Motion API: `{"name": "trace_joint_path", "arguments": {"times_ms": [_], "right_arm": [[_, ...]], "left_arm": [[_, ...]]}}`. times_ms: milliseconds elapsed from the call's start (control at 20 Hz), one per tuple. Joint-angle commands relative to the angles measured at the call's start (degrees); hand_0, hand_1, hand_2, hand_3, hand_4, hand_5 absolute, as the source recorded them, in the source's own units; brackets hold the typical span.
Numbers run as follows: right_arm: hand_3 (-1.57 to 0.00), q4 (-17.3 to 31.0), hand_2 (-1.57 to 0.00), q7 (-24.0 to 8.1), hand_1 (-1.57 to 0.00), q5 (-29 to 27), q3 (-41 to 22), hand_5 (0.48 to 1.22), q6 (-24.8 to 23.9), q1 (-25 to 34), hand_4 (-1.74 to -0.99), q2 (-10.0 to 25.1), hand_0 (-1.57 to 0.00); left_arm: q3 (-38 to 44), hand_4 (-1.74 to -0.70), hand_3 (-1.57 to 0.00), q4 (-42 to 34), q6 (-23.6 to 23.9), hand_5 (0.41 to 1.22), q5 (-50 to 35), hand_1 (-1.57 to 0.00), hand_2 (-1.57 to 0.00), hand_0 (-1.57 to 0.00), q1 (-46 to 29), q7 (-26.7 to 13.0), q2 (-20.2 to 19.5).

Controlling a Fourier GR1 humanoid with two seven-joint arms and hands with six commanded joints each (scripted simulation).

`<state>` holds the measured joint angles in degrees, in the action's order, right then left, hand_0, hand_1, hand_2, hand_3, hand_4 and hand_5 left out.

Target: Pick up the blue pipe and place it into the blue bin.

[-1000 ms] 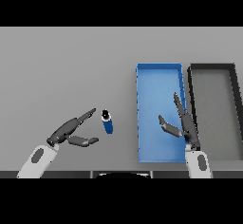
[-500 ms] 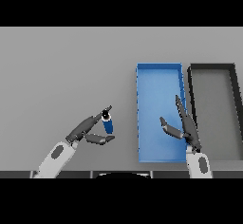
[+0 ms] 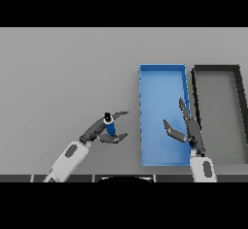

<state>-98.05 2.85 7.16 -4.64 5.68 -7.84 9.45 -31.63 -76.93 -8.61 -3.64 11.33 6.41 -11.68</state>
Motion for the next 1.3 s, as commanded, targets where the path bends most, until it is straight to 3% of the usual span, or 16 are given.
{"name": "trace_joint_path", "arguments": {"times_ms": [0, 100, 200, 400, 700, 800, 1250], "right_arm": [[0.00, 0.13, 0.00, -0.34, 0.00, -0.06, -0.31, 0.663, 0.01, 0.24, -1.319, -0.49, 0.00], [0.00, 0.40, 0.00, 0.09, 0.00, -0.01, 0.00, 0.666, -0.02, 0.76, -1.319, -0.10, 0.00], [0.00, 0.42, 0.00, 0.16, 0.00, -0.30, 0.35, 0.664, 0.20, 0.21, -1.309, 0.29, 0.00], [0.00, 0.96, 0.00, 0.24, 0.00, 0.22, 0.21, 0.666, 0.29, 0.83, -1.294, 0.61, 0.00], [0.00, 1.35, 0.00, -0.66, 0.00, 0.84, 0.06, 0.660, -0.40, 2.09, -1.280, 0.10, 0.00], [0.00, 2.32, 0.00, 0.68, 0.00, 2.13, -0.20, 0.666, -0.60, 1.59, -1.275, 0.52, 0.00], [0.00, 2.28, 0.00, 2.38, 0.00, 1.78, 0.23, 0.688, -0.01, 1.01, -1.273, 1.30, 0.00]], "left_arm": [[0.64, -1.31, -0.47, 0.35, -0.91, 0.730, -1.39, -0.25, -0.39, -0.09, 0.25, -0.35, 0.05], [0.84, -1.45, -0.84, 0.81, -0.62, 0.906, -2.38, -0.71, -0.82, -0.59, 0.05, 0.01, 1.86], [0.88, -1.55, -1.10, 0.47, -1.67, 1.020, -2.78, -1.02, -1.09, -0.94, -0.55, 0.65, 1.95], [-0.93, -1.66, -1.35, -1.21, -0.35, 1.139, -1.19, -1.35, -1.37, -1.31, -1.54, 2.06, 1.84], [-1.21, -1.71, -1.45, -5.70, 1.24, 1.199, -1.56, -1.51, -1.52, -1.50, 0.39, 3.80, 3.79], [-1.40, -1.72, -1.45, -7.93, 0.62, 1.207, -2.56, -1.53, -1.54, -1.53, 1.54, 3.00, 4.24], [-2.94, -1.73, -1.44, -14.28, 0.06, 1.219, -3.99, -1.57, -1.57, -1.57, 4.15, -5.27, 4.57]]}}
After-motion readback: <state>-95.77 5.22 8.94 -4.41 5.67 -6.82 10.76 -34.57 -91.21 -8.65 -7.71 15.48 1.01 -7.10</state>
